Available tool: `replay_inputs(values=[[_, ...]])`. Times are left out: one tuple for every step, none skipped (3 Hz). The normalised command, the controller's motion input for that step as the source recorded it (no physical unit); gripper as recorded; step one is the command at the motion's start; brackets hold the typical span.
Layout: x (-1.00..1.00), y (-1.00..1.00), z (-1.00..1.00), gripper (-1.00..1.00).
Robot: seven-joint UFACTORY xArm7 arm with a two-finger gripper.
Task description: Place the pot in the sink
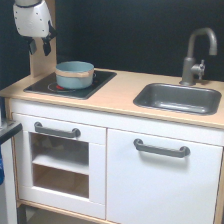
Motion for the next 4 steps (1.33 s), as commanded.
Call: replay_inputs(values=[[0.15,0.21,-0.07,1.0],[0.2,0.22,-0.08,1.0],[0.26,0.29,-0.15,1.0],[0.35,0.42,-0.32,1.0]])
